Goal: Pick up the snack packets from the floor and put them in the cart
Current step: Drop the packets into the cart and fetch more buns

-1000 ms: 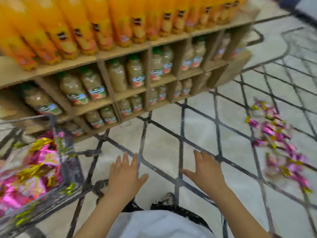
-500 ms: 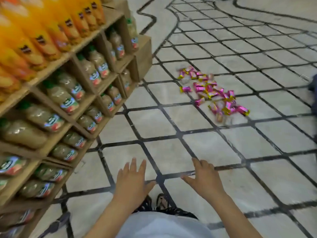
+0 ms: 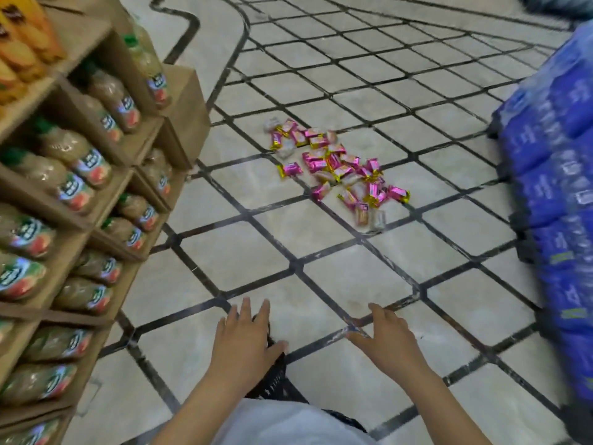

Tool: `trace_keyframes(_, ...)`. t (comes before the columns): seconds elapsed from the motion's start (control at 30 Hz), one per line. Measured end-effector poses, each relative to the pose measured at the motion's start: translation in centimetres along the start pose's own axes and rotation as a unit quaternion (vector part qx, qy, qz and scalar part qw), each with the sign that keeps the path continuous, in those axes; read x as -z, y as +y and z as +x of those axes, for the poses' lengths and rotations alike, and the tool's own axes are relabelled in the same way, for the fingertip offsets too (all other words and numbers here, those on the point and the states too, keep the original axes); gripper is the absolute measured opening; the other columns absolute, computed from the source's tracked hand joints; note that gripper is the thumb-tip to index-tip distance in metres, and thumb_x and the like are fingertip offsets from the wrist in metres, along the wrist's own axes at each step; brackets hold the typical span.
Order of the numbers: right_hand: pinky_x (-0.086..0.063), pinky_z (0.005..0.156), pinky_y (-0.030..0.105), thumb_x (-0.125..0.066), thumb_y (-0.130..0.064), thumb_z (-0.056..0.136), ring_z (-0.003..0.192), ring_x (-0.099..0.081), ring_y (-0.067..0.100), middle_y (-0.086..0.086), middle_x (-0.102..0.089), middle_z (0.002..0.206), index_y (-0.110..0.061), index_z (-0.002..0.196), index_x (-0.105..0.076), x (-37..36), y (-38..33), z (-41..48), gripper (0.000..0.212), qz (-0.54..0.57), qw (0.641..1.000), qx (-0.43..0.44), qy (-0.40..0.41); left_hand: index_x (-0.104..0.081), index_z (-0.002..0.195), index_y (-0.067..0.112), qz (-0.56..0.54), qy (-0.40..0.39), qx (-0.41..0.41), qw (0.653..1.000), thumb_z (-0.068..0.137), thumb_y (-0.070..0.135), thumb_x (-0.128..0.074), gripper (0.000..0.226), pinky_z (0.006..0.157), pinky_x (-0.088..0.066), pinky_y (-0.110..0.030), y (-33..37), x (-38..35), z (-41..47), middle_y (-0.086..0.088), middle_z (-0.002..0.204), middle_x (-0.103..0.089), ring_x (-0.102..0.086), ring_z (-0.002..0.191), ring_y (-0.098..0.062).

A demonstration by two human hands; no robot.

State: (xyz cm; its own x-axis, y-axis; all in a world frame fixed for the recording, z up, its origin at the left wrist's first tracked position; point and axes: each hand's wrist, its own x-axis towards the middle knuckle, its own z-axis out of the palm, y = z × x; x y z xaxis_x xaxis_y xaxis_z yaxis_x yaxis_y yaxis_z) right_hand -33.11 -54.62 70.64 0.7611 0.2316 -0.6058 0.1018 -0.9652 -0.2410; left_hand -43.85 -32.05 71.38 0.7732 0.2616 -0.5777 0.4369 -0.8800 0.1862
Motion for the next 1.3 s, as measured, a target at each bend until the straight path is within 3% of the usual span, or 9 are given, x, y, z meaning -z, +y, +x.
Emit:
trace_keyframes(0.33, -0.038, 0.104, 0.039, -0.054, -0.061, 0.089, 0.134, -0.037, 0.028, 0.009, -0.040, 0.147, -0.020, 0.151, -0.025, 7.6, -11.6, 12.5, 0.080, 0.067, 0.998, -0.011, 0.011, 0.004, 0.157, 0.024, 0.021, 0.037, -0.015, 0.999, 0.096, 0.064, -0.032, 0.081, 0.121, -0.013, -0.043, -5.7, 13.1, 13.1, -0.013, 0.164, 0.001, -0.008, 0.150, -0.031)
trace_keyframes(0.7, -0.042, 0.103, 0.041, -0.057, -0.059, 0.088, 0.131, -0.043, 0.030, 0.012, -0.043, 0.145, -0.016, 0.151, -0.023, 11.6, -11.9, 24.4, 0.083, 0.124, 0.985, -0.113, -0.033, 0.000, 0.157, 0.024, 0.034, -0.028, -0.007, 0.999, 0.093, 0.069, -0.030, 0.084, 0.120, -0.017, -0.043, -5.8, 18.6, 27.6, -0.013, 0.163, -0.004, -0.012, 0.149, -0.032)
trace_keyframes(1.0, -0.042, 0.104, 0.042, -0.060, -0.057, 0.087, 0.133, -0.043, 0.030, 0.011, -0.044, 0.147, -0.013, 0.150, -0.028, 20.8, -13.1, 45.5, 0.084, 0.187, 0.974, -0.115, -0.051, -0.008, 0.156, 0.023, 0.082, -0.021, 0.008, 0.996, 0.093, 0.068, -0.032, 0.081, 0.117, -0.024, -0.042, -2.5, 27.2, 46.4, -0.012, 0.162, -0.015, -0.022, 0.147, -0.031)
trace_keyframes(1.17, -0.049, 0.080, 0.032, -0.059, -0.051, 0.092, 0.107, -0.061, 0.028, 0.013, -0.049, 0.142, -0.010, 0.148, -0.030, 27.4, -14.1, 56.4, 0.075, 0.215, 0.965, -0.132, -0.067, -0.011, 0.156, 0.024, 0.045, -0.052, -0.011, 0.998, 0.094, 0.065, -0.037, 0.078, 0.116, -0.027, -0.038, 0.7, 33.7, 57.0, -0.010, 0.161, -0.018, -0.023, 0.147, -0.027)
trace_keyframes(1.3, -0.048, 0.094, 0.042, -0.059, -0.055, 0.089, 0.119, -0.054, 0.033, 0.016, -0.050, 0.138, -0.008, 0.144, -0.035, 29.1, -13.6, 64.2, 0.076, 0.194, 0.965, -0.152, -0.092, -0.019, 0.155, 0.021, 0.017, -0.055, -0.022, 0.998, 0.095, 0.061, -0.041, 0.076, 0.113, -0.032, -0.038, 1.6, 36.4, 65.4, -0.007, 0.159, -0.026, -0.026, 0.145, -0.025)
